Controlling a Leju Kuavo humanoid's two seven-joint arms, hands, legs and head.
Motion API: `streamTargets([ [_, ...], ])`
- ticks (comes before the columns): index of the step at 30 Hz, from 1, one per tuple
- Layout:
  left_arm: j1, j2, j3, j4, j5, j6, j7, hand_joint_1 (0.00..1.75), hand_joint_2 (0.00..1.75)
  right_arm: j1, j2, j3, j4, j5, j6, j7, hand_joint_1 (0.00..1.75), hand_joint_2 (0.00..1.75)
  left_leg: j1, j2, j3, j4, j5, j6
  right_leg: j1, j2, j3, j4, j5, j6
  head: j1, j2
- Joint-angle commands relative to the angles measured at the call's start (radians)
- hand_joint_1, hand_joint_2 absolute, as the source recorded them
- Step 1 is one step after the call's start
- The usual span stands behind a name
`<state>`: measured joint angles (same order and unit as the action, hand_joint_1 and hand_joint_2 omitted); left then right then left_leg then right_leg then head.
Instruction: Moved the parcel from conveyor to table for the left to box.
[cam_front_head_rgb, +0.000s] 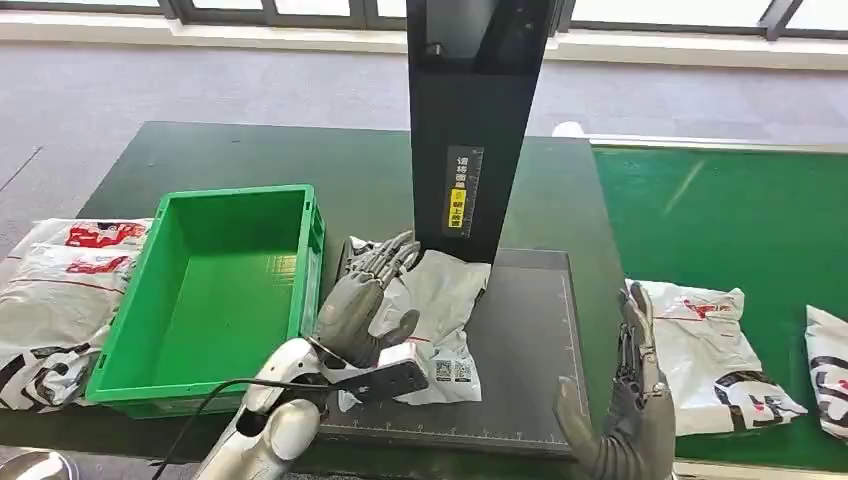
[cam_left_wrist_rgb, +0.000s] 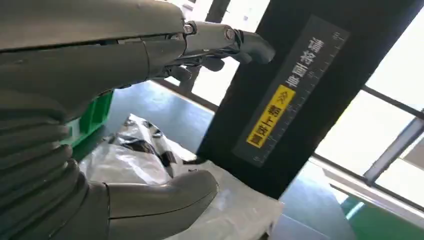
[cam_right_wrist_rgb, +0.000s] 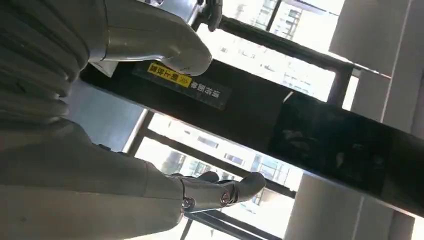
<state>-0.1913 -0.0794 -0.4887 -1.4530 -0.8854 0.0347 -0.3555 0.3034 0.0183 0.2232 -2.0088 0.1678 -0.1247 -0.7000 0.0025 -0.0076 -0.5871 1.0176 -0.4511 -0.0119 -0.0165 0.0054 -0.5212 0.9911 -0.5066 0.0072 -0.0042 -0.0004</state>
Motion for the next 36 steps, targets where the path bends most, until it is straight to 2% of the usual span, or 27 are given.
streamTargets([
  [1, -0.088, 0.019, -0.069, 0.091, 0.053, -0.097, 0.001, 0.00, 1.75, -0.029, 0.045, -0.044, 0.044, -0.004, 0.018, 0.002, 0.00, 1.75, 0.000, -0.001, 0.002, -0.002, 0.001, 0.000, 0.000, -0.002, 0.002, -0.003, 0.001, -0.001, 0.000, 0.000],
  [5, -0.162, 0.001, -0.116, 0.227, 0.077, -0.213, 0.010, 0.00, 1.75, -0.043, 0.061, -0.062, 0.062, -0.004, 0.053, 0.002, 0.00, 1.75, 0.000, -0.003, 0.001, -0.002, 0.002, 0.000, 0.001, -0.004, 0.002, -0.003, 0.001, -0.001, 0.000, 0.000],
  [6, -0.195, -0.008, -0.139, 0.319, 0.055, -0.226, 0.028, 0.00, 1.75, -0.051, 0.067, -0.069, 0.072, -0.002, 0.065, 0.002, 0.00, 1.75, 0.000, -0.004, 0.001, -0.004, 0.003, 0.000, 0.000, -0.005, 0.002, -0.004, 0.001, -0.001, 0.000, 0.000],
  [10, -0.278, -0.035, -0.213, 0.616, -0.076, -0.150, 0.066, 0.00, 1.75, -0.056, 0.061, -0.071, 0.089, -0.002, 0.069, 0.002, 0.00, 1.75, 0.000, -0.004, 0.003, -0.005, 0.004, 0.000, 0.000, -0.005, 0.004, -0.005, 0.002, -0.001, 0.000, 0.000],
  [13, -0.274, -0.039, -0.222, 0.734, -0.137, -0.088, 0.098, 0.00, 1.75, -0.051, 0.052, -0.064, 0.086, -0.006, 0.071, 0.002, 0.00, 1.75, 0.000, -0.003, 0.004, -0.006, 0.004, 0.000, 0.000, -0.005, 0.005, -0.007, 0.003, -0.001, 0.000, 0.000],
  [18, -0.241, -0.027, -0.199, 0.771, -0.190, -0.032, 0.162, 0.00, 1.75, -0.066, 0.060, -0.056, 0.102, -0.006, 0.102, 0.002, 0.00, 1.75, 0.000, 0.001, 0.004, -0.003, 0.001, 0.000, 0.000, 0.001, 0.004, -0.003, 0.001, -0.001, 0.000, 0.000],
  [30, -0.221, -0.026, -0.170, 0.759, -0.202, -0.028, 0.185, 0.00, 1.75, -0.077, 0.063, -0.057, 0.111, -0.009, 0.121, 0.002, 0.00, 1.75, 0.000, 0.002, 0.008, -0.003, 0.001, 0.000, 0.000, 0.001, 0.007, -0.002, 0.001, -0.001, 0.000, 0.000],
  [32, -0.210, -0.021, -0.153, 0.764, -0.265, 0.038, 0.259, 0.00, 1.75, -0.086, 0.065, -0.061, 0.117, -0.005, 0.126, 0.002, 0.00, 1.75, 0.000, 0.004, 0.008, -0.004, 0.002, 0.000, 0.000, 0.003, 0.007, -0.003, 0.002, -0.001, 0.000, 0.000],
  [33, -0.205, -0.023, -0.140, 0.763, -0.284, 0.063, 0.279, 0.10, 1.75, -0.085, 0.065, -0.062, 0.113, -0.002, 0.128, 0.002, 0.00, 1.75, 0.000, 0.005, 0.008, -0.005, 0.003, 0.000, 0.000, 0.004, 0.006, -0.004, 0.003, -0.001, 0.000, 0.000],
  [34, -0.195, -0.023, -0.123, 0.751, -0.291, 0.098, 0.291, 1.54, 1.75, -0.084, 0.065, -0.063, 0.110, -0.001, 0.128, 0.002, 0.00, 1.75, 0.000, 0.004, 0.009, -0.004, 0.002, 0.000, 0.000, 0.003, 0.008, -0.003, 0.002, -0.001, 0.000, 0.000],
  [35, -0.187, -0.022, -0.112, 0.739, -0.290, 0.117, 0.293, 1.75, 1.75, -0.083, 0.065, -0.064, 0.108, 0.000, 0.128, 0.002, 0.00, 1.75, 0.000, 0.004, 0.008, -0.005, 0.003, -0.001, 0.000, 0.003, 0.007, -0.004, 0.003, -0.001, 0.000, 0.000],
  [36, -0.162, -0.019, -0.086, 0.694, -0.288, 0.162, 0.289, 1.75, 1.75, -0.079, 0.065, -0.067, 0.099, 0.004, 0.125, 0.002, 0.00, 1.75, 0.000, 0.005, 0.008, -0.006, 0.003, -0.001, 0.000, 0.003, 0.006, -0.005, 0.004, -0.002, 0.000, 0.000],
])
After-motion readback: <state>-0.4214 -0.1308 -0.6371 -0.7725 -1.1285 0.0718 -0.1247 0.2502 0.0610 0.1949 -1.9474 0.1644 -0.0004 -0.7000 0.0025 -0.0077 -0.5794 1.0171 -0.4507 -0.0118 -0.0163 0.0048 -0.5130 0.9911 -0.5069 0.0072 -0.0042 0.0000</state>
